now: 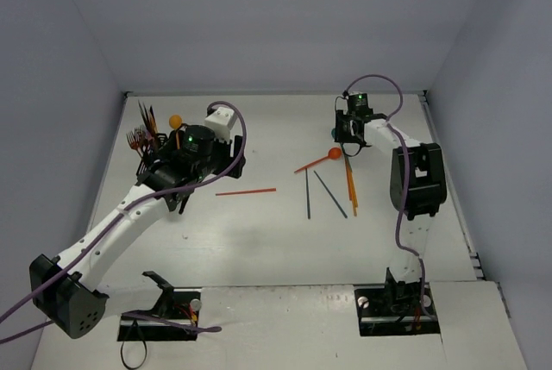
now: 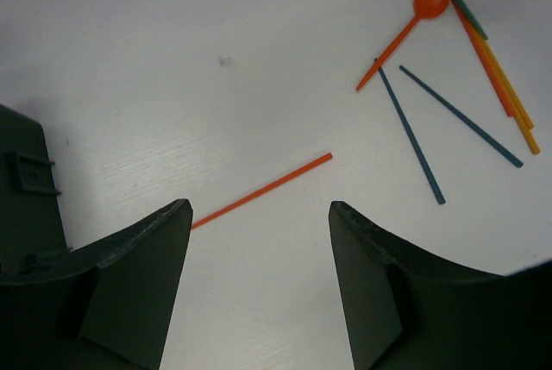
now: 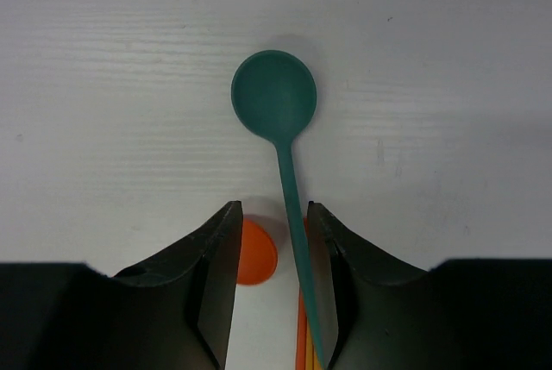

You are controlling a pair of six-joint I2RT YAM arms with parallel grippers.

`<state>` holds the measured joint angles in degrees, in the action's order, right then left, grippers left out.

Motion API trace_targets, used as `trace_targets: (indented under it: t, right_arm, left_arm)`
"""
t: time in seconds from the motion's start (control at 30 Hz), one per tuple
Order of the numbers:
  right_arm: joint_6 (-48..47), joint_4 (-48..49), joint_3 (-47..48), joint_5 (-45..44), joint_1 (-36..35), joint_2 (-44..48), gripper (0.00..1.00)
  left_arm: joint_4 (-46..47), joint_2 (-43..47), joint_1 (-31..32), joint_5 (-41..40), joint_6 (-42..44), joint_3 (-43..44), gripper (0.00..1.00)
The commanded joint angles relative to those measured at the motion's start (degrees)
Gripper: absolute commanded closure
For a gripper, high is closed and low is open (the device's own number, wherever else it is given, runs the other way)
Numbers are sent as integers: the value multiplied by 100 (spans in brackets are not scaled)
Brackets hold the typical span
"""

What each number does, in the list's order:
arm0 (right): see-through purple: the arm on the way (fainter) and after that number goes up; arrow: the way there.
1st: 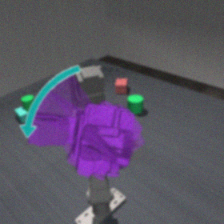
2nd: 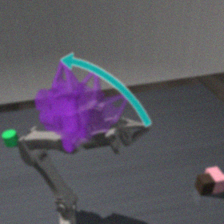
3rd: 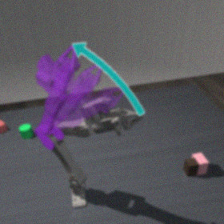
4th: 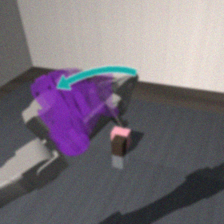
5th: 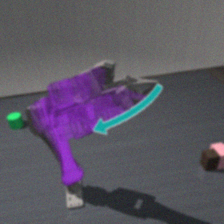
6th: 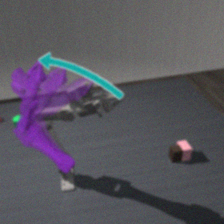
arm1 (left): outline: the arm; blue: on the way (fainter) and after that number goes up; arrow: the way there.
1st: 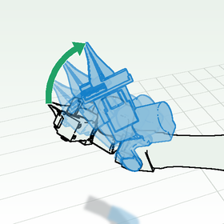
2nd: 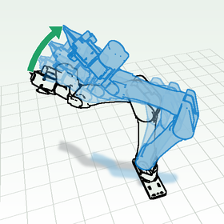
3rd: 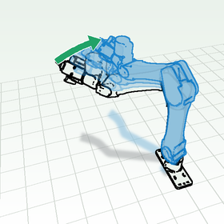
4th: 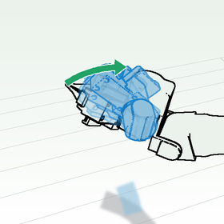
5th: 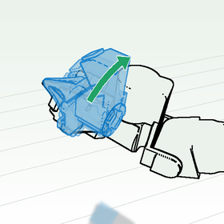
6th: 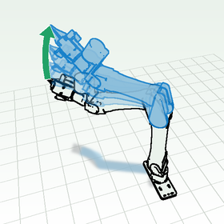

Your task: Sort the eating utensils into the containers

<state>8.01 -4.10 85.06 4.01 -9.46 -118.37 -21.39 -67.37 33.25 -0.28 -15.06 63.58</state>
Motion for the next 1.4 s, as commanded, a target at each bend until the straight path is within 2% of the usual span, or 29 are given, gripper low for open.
trace_targets:
  t: [0.0, 0.2, 0.27, 0.4, 0.43, 0.63, 0.77, 1.07, 1.2, 1.37]
  right_arm:
    - [-218, -44, 489, -12, 6, -224, 67]
    - [-307, -74, 502, -210, 8, -439, 70]
    - [-317, -74, 453, -249, 6, -458, 77]
    - [-477, -74, 466, -383, 13, -339, 98]
    - [-518, -80, 505, -377, 8, -221, 100]
    - [-756, -102, 586, -573, -129, 622, 100]
    - [-1023, -89, 146, -392, -500, 1762, 100]
    - [-1074, 5, -666, 106, -2229, 3604, 100]
    - [-961, 256, -961, 256, -2788, 4036, 100]
    - [-881, 348, -1088, 283, -3191, 4257, 100]
  left_arm:
    - [-49, 415, -41, -134, -299, -219, 38]
    - [-90, 506, -65, -63, -335, -405, 38]
    - [-44, 506, -65, -28, -372, -408, 38]
    - [37, 498, -66, 28, -408, -329, 38]
    - [57, 497, -65, 115, -410, -301, 38]
    - [395, 480, -67, 507, -596, -13, 38]
    - [848, 436, -76, 804, -877, 194, 38]
    - [2015, 169, -94, 1478, -1641, 533, 38]
    - [2695, 103, -74, 1573, -2006, 558, 37]
    - [2710, -27, -65, 1524, -2106, 722, 37]
